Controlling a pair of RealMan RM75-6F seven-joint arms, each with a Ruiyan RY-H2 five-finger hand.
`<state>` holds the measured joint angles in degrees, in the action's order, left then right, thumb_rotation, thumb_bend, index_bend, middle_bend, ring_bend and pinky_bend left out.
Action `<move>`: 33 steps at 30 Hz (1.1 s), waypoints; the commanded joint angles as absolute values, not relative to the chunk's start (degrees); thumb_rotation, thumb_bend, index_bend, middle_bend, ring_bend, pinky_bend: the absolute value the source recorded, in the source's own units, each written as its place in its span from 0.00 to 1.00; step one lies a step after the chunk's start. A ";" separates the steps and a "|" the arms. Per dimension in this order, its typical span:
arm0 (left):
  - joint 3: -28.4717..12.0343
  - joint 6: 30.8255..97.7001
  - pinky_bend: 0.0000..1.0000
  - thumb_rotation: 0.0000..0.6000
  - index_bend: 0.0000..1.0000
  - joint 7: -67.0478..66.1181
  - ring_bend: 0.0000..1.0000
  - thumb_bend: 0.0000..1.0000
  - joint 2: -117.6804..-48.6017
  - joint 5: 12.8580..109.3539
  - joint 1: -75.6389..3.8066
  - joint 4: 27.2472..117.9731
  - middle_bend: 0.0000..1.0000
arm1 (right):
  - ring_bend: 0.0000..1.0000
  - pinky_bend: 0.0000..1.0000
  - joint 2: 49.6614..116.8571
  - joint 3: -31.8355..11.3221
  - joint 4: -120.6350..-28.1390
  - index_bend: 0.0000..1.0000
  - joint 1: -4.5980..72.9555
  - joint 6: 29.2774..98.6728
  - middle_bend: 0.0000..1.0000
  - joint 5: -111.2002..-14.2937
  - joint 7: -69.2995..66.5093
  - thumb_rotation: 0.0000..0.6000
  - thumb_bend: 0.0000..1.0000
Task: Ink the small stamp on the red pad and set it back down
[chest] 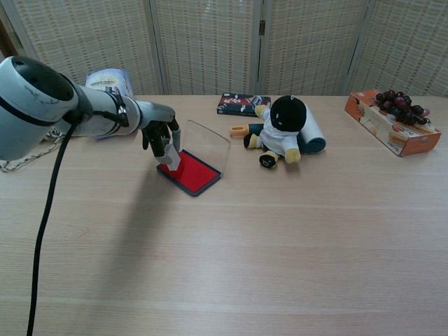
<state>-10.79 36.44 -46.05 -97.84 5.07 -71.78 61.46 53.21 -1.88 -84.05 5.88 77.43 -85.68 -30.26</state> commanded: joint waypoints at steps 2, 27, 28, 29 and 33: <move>-10.17 35.51 0.38 1.00 0.70 -44.59 0.32 0.33 -98.35 6.00 -71.60 60.40 0.51 | 0.00 0.00 53.16 -1.92 -84.06 0.02 5.78 77.61 0.00 -85.66 -30.36 1.00 0.42; -9.52 50.65 0.38 1.00 0.70 -46.92 0.32 0.33 -91.10 4.29 -73.66 78.06 0.52 | 0.00 0.00 52.73 -2.09 -83.87 0.02 4.73 79.82 0.00 -86.24 -31.17 1.00 0.42; -9.51 51.83 0.38 1.00 0.69 -47.23 0.32 0.33 -89.90 4.22 -73.46 80.19 0.52 | 0.00 0.00 52.78 -2.09 -83.94 0.02 4.76 79.79 0.00 -86.27 -30.85 1.00 0.42; -9.52 52.78 0.38 1.00 0.69 -47.30 0.32 0.33 -88.93 4.31 -73.21 81.86 0.52 | 0.00 0.00 52.83 -2.08 -84.00 0.02 4.78 79.74 0.00 -86.25 -30.63 1.00 0.42; -8.61 58.55 0.38 1.00 0.69 -46.54 0.32 0.33 -84.32 6.33 -70.66 89.77 0.52 | 0.00 0.00 53.02 -2.06 -84.29 0.02 5.00 79.17 0.00 -86.08 -29.68 1.00 0.42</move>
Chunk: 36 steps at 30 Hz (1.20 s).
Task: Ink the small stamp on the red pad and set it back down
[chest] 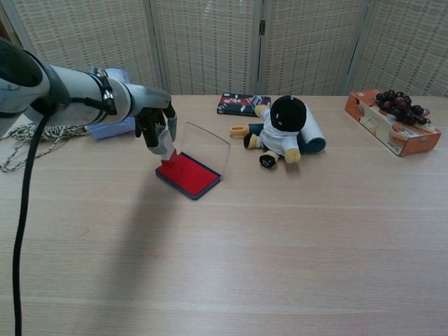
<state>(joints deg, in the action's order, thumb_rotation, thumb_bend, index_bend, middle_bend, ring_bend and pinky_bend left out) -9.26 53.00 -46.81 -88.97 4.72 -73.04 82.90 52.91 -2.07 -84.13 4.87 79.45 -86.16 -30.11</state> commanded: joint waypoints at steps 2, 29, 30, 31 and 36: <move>-8.08 60.92 0.38 1.00 0.69 -45.85 0.32 0.33 -82.62 7.53 -69.22 92.64 0.52 | 0.00 0.00 53.13 -2.05 -84.51 0.02 5.13 78.91 0.00 -86.02 -29.04 1.00 0.42; -0.93 62.11 0.38 1.00 0.69 -33.83 0.31 0.33 -77.80 28.43 -51.94 94.40 0.52 | 0.00 0.00 54.52 -1.58 -88.35 0.02 6.03 77.54 0.00 -86.28 -19.83 1.00 0.42; -0.89 61.94 0.38 1.00 0.69 -33.78 0.31 0.33 -78.28 28.77 -51.71 93.71 0.52 | 0.00 0.00 54.53 -1.52 -88.39 0.02 6.03 77.61 0.00 -86.46 -19.82 1.00 0.42; -0.90 61.57 0.38 1.00 0.69 -33.64 0.31 0.33 -78.89 29.08 -51.41 92.88 0.52 | 0.00 0.00 54.51 -1.45 -88.45 0.02 6.01 77.74 0.00 -86.67 -19.86 1.00 0.42; -1.25 61.16 0.38 1.00 0.69 -33.48 0.31 0.33 -80.86 30.21 -50.27 90.01 0.52 | 0.00 0.00 54.42 -1.30 -88.31 0.02 5.98 77.89 0.00 -86.97 -20.28 1.00 0.42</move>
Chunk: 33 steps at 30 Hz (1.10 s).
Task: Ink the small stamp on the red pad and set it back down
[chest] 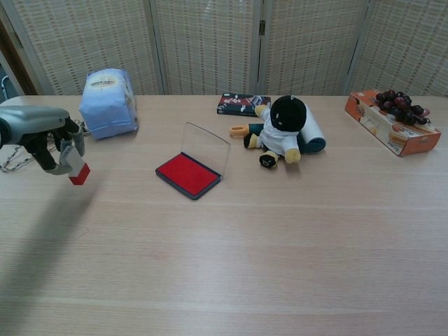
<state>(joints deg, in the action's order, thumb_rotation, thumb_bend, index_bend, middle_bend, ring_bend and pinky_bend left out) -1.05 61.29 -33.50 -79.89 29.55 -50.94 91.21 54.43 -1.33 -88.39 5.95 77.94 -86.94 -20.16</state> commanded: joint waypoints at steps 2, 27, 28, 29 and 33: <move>-1.46 61.08 0.38 1.00 0.69 -33.58 0.31 0.33 -81.32 30.46 -49.96 89.38 0.52 | 0.00 0.00 54.43 -1.26 -88.23 0.02 6.06 77.75 0.00 -87.01 -20.33 1.00 0.42; -2.85 54.66 0.38 1.00 0.69 -29.33 0.31 0.33 -85.60 36.46 -45.31 80.00 0.52 | 0.00 0.00 55.33 -1.08 -88.52 0.02 6.73 76.42 0.00 -86.30 -17.77 1.00 0.42; -2.91 54.61 0.38 1.00 0.69 -29.30 0.31 0.33 -85.69 36.58 -45.19 79.80 0.52 | 0.00 0.00 55.34 -1.09 -88.56 0.02 6.72 76.46 0.00 -86.28 -17.73 1.00 0.42; -2.97 54.56 0.38 1.00 0.69 -29.26 0.31 0.33 -85.79 36.72 -45.07 79.62 0.52 | 0.00 0.00 55.35 -1.11 -88.58 0.02 6.71 76.50 0.00 -86.26 -17.66 1.00 0.42; -3.18 54.10 0.38 1.00 0.69 -28.72 0.31 0.33 -86.16 37.38 -44.47 78.96 0.52 | 0.00 0.00 55.39 -1.10 -88.68 0.02 6.65 76.64 0.00 -86.23 -17.38 1.00 0.42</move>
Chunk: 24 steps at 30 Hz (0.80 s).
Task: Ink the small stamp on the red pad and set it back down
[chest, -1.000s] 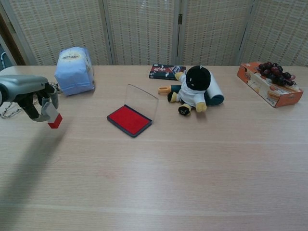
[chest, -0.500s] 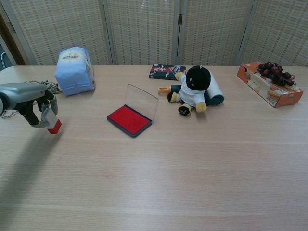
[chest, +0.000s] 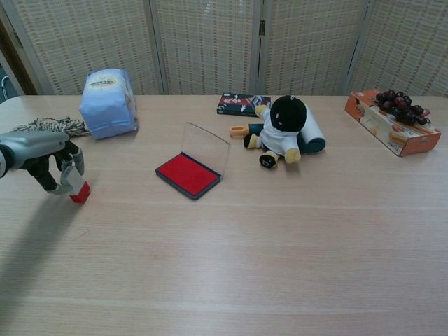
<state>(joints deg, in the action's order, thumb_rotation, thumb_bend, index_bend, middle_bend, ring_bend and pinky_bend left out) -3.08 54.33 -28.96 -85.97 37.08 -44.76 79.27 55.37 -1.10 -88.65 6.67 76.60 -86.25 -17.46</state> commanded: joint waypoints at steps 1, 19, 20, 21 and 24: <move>-3.24 53.96 0.38 1.00 0.69 -28.54 0.32 0.33 -86.29 37.54 -44.27 78.80 0.52 | 0.00 0.00 55.40 -1.08 -88.71 0.02 6.64 76.66 0.00 -86.24 -17.29 1.00 0.42; -4.49 52.86 0.38 1.00 0.55 -26.71 0.30 0.33 -85.72 40.97 -42.50 79.44 0.50 | 0.00 0.00 55.46 -1.04 -88.98 0.02 6.56 76.95 0.00 -86.29 -16.83 1.00 0.42; -4.52 52.58 0.38 1.00 0.52 -26.61 0.30 0.33 -85.41 41.05 -42.46 79.81 0.49 | 0.00 0.00 55.44 -1.04 -88.98 0.02 6.54 77.02 0.00 -86.32 -16.85 1.00 0.42; -4.59 52.30 0.38 1.00 0.50 -26.43 0.29 0.33 -85.05 41.22 -42.43 80.25 0.49 | 0.00 0.00 55.43 -1.03 -88.98 0.02 6.50 77.12 0.00 -86.37 -16.87 1.00 0.42; -4.51 51.92 0.38 1.00 0.44 -26.44 0.28 0.33 -84.58 41.50 -42.35 80.90 0.48 | 0.00 0.00 55.38 -1.04 -89.01 0.02 6.37 77.43 0.00 -86.45 -16.94 1.00 0.42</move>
